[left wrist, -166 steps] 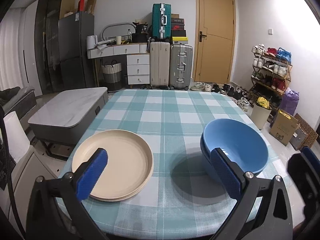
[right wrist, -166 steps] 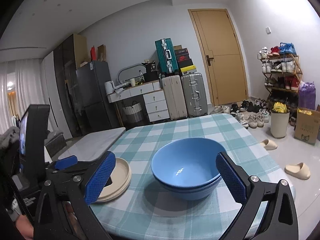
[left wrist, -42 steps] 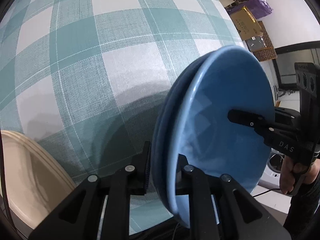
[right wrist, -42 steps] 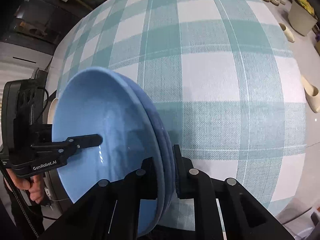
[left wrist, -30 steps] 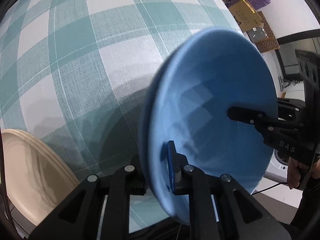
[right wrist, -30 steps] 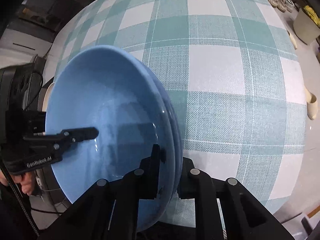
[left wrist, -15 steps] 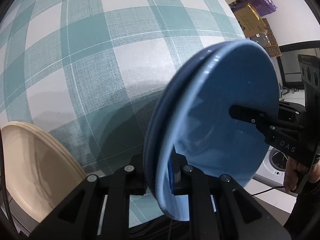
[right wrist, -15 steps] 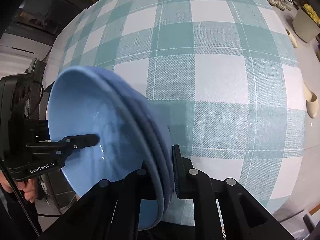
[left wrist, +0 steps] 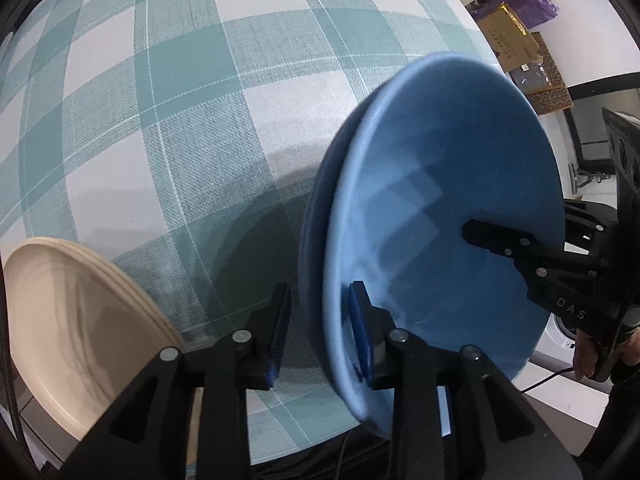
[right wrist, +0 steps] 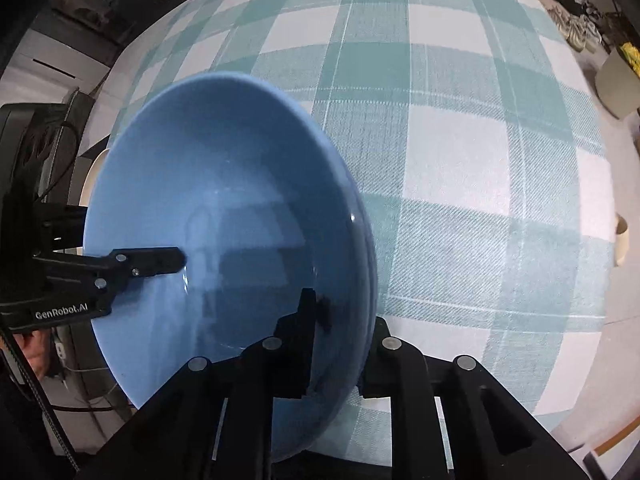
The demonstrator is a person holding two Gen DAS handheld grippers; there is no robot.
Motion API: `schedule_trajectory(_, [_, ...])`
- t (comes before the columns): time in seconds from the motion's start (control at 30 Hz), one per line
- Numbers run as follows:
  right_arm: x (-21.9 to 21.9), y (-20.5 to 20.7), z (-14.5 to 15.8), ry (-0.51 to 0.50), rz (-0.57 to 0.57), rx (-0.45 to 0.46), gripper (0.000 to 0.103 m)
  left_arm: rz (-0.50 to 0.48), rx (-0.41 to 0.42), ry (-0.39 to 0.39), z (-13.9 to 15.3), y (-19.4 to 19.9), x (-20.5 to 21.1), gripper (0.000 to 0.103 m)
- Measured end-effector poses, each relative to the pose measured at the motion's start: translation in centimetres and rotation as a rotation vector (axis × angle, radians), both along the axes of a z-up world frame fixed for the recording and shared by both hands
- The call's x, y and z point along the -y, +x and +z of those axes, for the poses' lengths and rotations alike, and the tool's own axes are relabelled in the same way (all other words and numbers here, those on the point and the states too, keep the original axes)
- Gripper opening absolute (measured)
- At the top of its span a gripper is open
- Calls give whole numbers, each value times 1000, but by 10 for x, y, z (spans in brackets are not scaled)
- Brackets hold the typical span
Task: Organize plates and bowls
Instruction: 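Carry the bowl stack with both tools over the cream plate stack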
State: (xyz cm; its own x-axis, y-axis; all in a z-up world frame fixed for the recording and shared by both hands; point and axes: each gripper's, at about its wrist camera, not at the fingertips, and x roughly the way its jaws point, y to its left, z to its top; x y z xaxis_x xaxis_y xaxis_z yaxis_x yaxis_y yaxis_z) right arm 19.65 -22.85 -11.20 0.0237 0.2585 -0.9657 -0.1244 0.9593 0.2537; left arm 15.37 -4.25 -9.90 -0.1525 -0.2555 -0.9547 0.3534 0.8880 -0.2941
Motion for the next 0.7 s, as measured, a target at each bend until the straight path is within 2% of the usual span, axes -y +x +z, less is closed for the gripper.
schedule_trajectory(0.07, [-2, 0, -3, -3, -5, 6, 17, 2, -8, -6, -1, -1, 0, 29])
schedule_trajectory(0.2, [-4, 0, -5, 15, -40, -22, 16, -7, -37, -13, -3, -3, 6, 15])
schedule_trajectory(0.27, [-3, 1, -6, 27, -73, -56, 15, -11, -48, 8, -3, -4, 9, 15])
schedule_trajectory(0.4, [-4, 6, -6, 17, -90, -88, 14, 13, -98, 0, -6, -1, 7, 15])
schedule_trajectory(0.7, [-16, 16, 4, 6, -72, -86, 14, 37, -109, -8, 2, 7, -2, 14])
